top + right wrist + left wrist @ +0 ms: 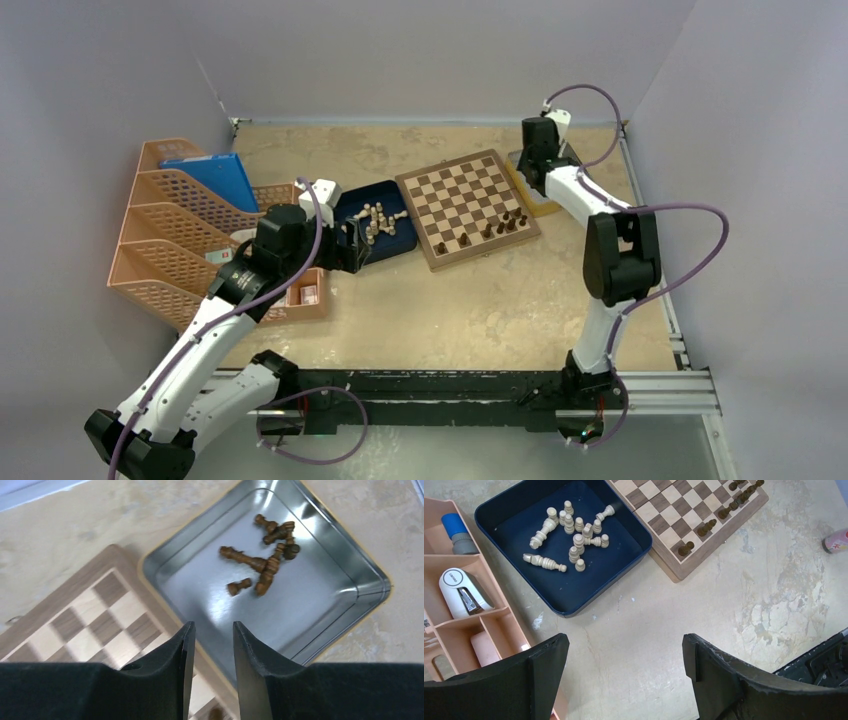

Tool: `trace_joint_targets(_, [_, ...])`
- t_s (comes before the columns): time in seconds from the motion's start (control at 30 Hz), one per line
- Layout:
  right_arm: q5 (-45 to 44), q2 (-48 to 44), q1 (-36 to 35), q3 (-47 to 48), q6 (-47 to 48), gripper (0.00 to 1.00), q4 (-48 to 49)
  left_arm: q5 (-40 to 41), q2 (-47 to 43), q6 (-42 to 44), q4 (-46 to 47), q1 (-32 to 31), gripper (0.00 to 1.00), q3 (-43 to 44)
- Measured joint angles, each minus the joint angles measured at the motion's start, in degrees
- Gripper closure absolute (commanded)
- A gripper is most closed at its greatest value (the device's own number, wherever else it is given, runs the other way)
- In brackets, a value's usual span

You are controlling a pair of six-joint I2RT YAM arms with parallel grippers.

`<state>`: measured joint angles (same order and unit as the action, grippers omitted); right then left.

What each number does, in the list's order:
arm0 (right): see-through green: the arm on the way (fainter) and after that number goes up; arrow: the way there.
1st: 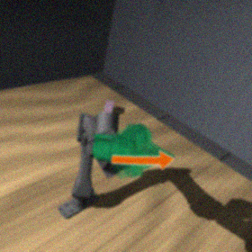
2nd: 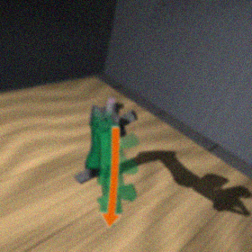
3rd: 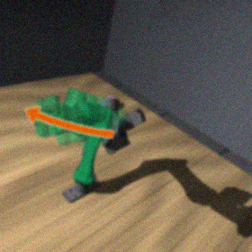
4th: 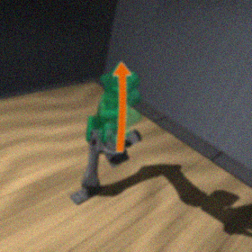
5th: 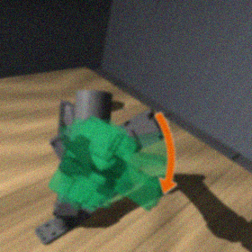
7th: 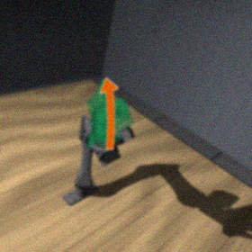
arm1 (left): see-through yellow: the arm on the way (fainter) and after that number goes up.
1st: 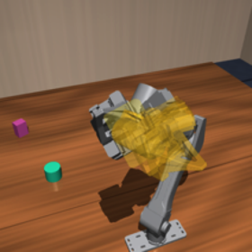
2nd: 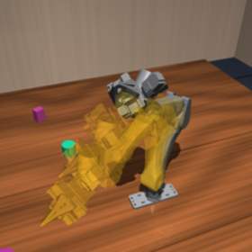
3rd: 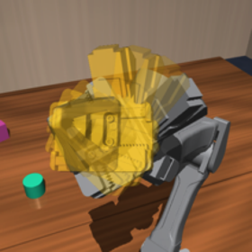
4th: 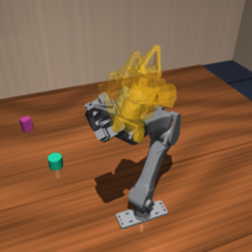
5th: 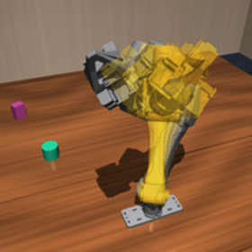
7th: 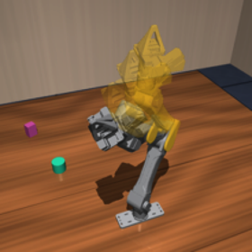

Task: Set up the chess pieces on the board
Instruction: Pick up the chess piece from the storage box.

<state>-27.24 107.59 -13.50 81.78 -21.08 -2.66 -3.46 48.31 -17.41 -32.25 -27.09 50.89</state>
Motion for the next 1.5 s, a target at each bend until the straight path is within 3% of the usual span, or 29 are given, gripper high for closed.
trace_joint_targets(0.27, [0.96,6.32,5.46,2.86,1.84,0.64,-0.15,-0.59,0.22,0.0,0.0,0.0,0.16,0.0])
trace_joint_targets(0.9, [10.6,18.58,8.57,14.12,18.69,0.57,4.28,0.24,1.73,0.02,0.02,0.0,0.16,0.0])
trace_joint_targets(1.33, [15.54,24.11,10.01,17.09,27.47,0.58,3.28,1.38,3.43,0.04,0.0,0.0,0.16,0.0])
trace_joint_targets(1.5, [18.43,24.37,11.69,17.29,29.22,0.65,3.17,1.97,3.67,0.04,0.02,0.0,0.16,0.0])
